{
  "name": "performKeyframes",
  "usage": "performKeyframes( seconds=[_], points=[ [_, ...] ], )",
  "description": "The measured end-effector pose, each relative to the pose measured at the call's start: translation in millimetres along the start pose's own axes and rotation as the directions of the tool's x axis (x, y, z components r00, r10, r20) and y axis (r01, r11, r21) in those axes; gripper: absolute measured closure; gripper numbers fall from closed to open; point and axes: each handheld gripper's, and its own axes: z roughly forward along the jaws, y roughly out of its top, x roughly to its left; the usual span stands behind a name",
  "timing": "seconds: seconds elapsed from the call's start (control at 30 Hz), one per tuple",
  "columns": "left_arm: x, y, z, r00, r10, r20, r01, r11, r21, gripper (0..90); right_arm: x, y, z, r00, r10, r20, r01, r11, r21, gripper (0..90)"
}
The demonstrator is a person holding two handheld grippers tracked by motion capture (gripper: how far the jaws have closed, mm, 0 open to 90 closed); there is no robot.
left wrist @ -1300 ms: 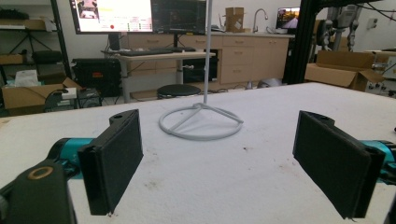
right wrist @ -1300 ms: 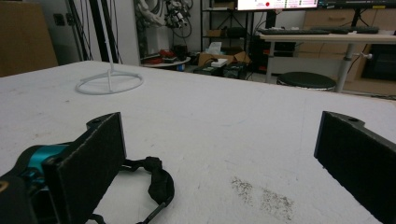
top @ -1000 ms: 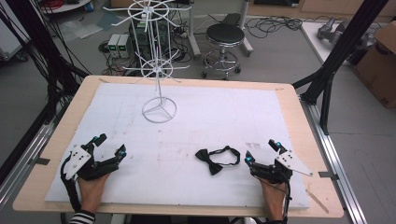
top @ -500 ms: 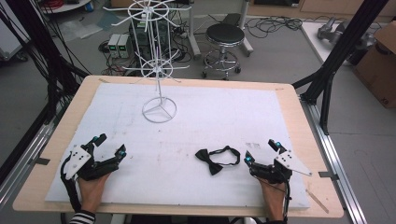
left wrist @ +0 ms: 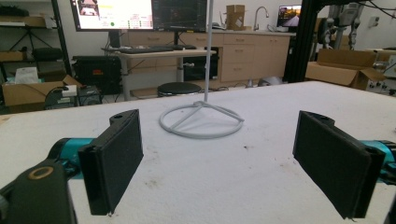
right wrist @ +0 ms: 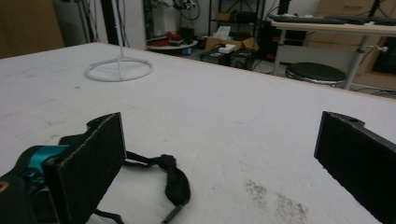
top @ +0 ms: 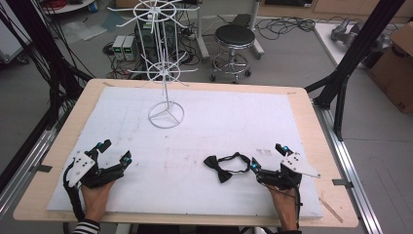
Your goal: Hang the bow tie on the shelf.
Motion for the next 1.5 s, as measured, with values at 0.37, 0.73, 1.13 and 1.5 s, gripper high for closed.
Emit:
performKeyframes(
  seconds=[0.37,0.73,1.13,1.5],
  points=[
    [-0.3,-0.1,0.1,1.0,0.002,0.001,-0.002,1.0,-0.003,16.2,26.3,45.5,11.8,0.9896,-0.03,-0.14,0.051,0.987,0.149,1.1],
    [-0.1,-0.1,0.2,1.0,0.001,0.001,-0.001,1.0,-0.002,16.2,55.1,55.8,29.9,0.9603,-0.101,-0.26,0.184,0.931,0.316,3.4],
    [0.0,0.0,0.2,1.0,0.001,0.001,-0.001,1.0,-0.001,16.3,69.9,49.5,49.7,0.9414,-0.022,-0.337,0.179,0.878,0.445,5.3],
    [0.2,0.0,0.2,1.0,-0.005,0.001,0.005,1.0,0.0,16.3,79.1,43.8,66.5,0.9361,-0.005,-0.352,0.212,0.806,0.553,27.6]
  ],
)
